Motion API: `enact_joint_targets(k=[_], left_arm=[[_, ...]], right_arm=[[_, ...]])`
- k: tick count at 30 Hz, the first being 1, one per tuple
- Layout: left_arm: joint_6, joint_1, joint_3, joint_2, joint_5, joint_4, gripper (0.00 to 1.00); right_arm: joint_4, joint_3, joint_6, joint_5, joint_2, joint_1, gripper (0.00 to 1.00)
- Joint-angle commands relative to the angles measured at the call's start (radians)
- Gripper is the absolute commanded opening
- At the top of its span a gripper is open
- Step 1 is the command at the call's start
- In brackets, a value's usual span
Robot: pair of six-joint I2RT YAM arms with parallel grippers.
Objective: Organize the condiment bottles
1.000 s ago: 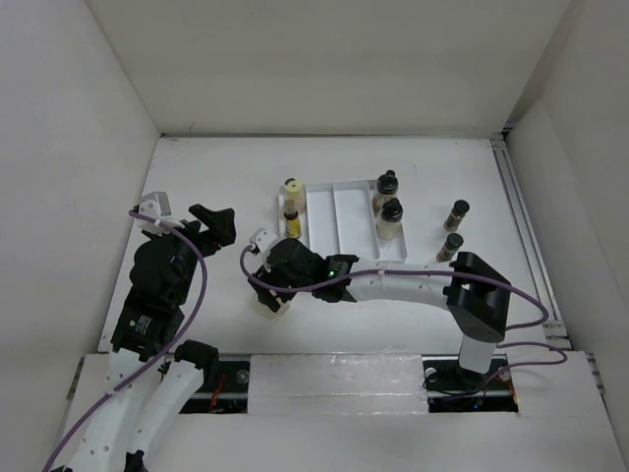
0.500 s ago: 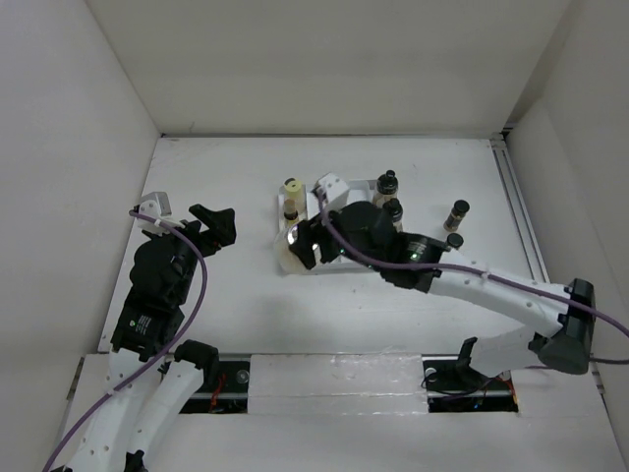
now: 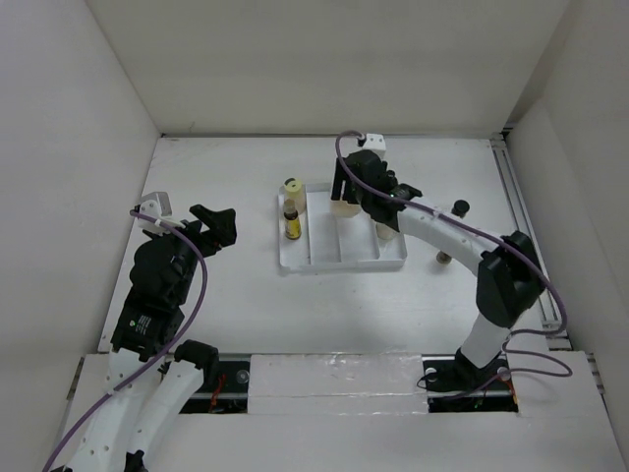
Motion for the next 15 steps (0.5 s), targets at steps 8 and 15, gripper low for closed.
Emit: enact_joint_targets(k=[8, 15], left_arm=[[0.012, 0.005, -0.003, -0.008, 0.009, 0.038, 0.86], [0.012, 0.005, -0.003, 0.001, 0.018, 0.038, 0.86]], right_arm=[[0.107, 0.135, 0.091, 0.133, 0.095, -0.04, 0.67], [0.158, 0.111, -0.004, 0.062, 0.155, -0.078, 0.68]])
